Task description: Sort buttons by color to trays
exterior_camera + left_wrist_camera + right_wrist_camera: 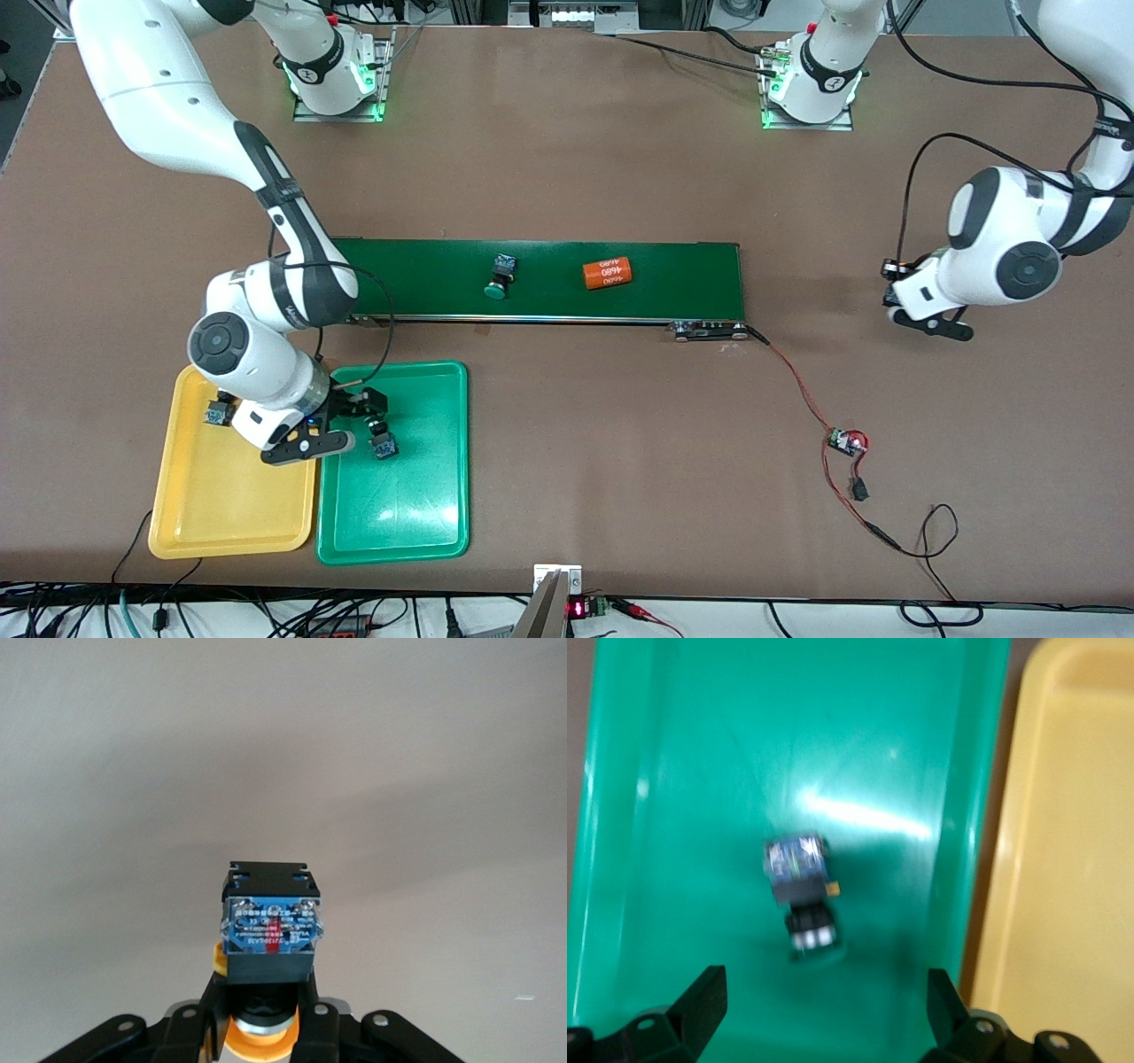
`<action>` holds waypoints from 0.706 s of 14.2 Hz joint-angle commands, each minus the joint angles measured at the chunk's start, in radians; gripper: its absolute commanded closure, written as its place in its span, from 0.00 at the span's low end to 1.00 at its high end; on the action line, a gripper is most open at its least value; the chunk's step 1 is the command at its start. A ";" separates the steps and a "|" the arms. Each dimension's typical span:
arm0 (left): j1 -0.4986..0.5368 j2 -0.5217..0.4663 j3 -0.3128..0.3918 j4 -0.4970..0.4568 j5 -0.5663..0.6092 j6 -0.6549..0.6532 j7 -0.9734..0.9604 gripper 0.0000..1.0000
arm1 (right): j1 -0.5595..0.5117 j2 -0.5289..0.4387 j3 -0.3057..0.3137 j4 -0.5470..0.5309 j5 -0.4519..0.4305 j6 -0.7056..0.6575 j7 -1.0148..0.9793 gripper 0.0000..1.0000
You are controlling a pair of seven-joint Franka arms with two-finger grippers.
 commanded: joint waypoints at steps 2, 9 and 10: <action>-0.096 -0.038 -0.026 0.045 -0.238 -0.037 -0.035 1.00 | 0.000 -0.178 0.008 -0.060 0.004 -0.299 0.008 0.00; -0.363 0.011 -0.025 0.091 -0.363 0.042 -0.403 1.00 | -0.023 -0.498 -0.021 -0.425 0.211 -0.243 0.152 0.00; -0.377 0.026 -0.023 0.091 -0.403 0.043 -0.424 1.00 | -0.023 -0.536 -0.021 -0.481 0.245 -0.212 0.190 0.00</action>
